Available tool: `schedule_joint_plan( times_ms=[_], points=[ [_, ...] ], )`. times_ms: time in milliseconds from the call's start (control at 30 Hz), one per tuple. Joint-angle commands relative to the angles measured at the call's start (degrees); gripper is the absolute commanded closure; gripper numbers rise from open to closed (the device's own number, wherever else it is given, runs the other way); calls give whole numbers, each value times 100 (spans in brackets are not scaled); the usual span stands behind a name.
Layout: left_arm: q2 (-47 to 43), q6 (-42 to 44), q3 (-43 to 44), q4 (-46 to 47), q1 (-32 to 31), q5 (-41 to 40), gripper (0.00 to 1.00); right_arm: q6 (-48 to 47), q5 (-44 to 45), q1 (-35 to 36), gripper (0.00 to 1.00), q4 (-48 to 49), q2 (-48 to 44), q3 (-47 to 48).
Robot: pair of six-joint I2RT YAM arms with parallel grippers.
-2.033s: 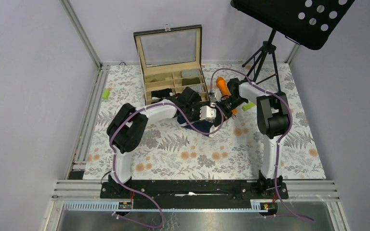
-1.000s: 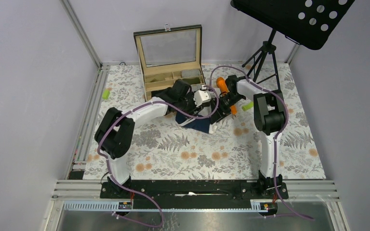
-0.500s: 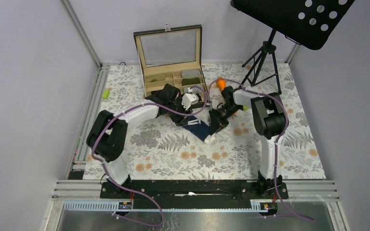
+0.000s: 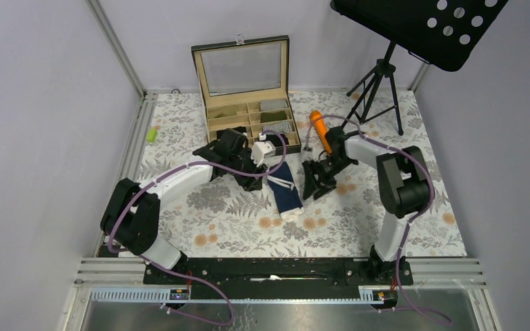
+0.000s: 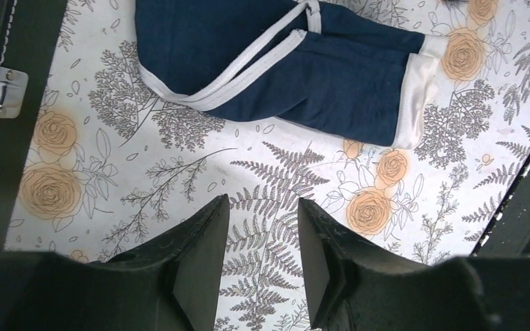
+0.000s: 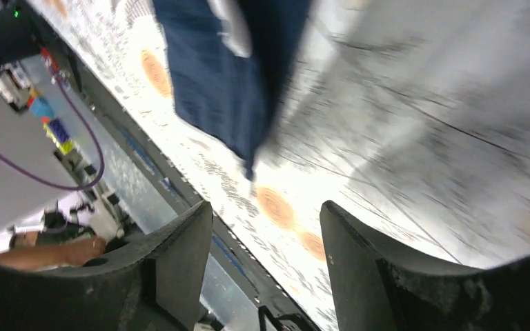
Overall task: Roll the underwear
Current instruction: Roll the underwear to the center of the board.
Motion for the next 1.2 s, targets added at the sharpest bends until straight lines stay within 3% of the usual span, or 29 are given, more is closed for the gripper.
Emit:
schedule_joint_plan(
  times_ms=[0,100,167,300,500,700,800,933,1167],
  points=[
    [-125,-100,-105,276,-13,408,54,-639,712,-503,34,-418,-403,197],
    [-123,-91,-230,434,-82,444,55,-933,609,-505,38,-258,-619,295],
    [-138,-67,-307,586,-110,479,56,-1180,378,-502,46,32,-893,243],
    [-34,-3,-359,1111,-316,384,58,-1565,161,-509,53,1137,-1930,-367],
    [912,-783,522,1250,-407,300,67,-910,243,-504,62,2566,-3063,-1255],
    [1705,-72,1130,1169,-499,255,71,-1210,387,-501,65,2238,-3613,-1549],
    [2201,736,1482,873,-543,349,71,-1376,463,-505,65,2227,-4015,-1742],
    [2709,1449,1936,670,-546,304,71,-1748,114,-500,60,2185,-4443,-2121],
    [3353,2526,2857,24,-582,395,72,-2927,9,-300,57,1556,-4439,-2259]
  ],
)
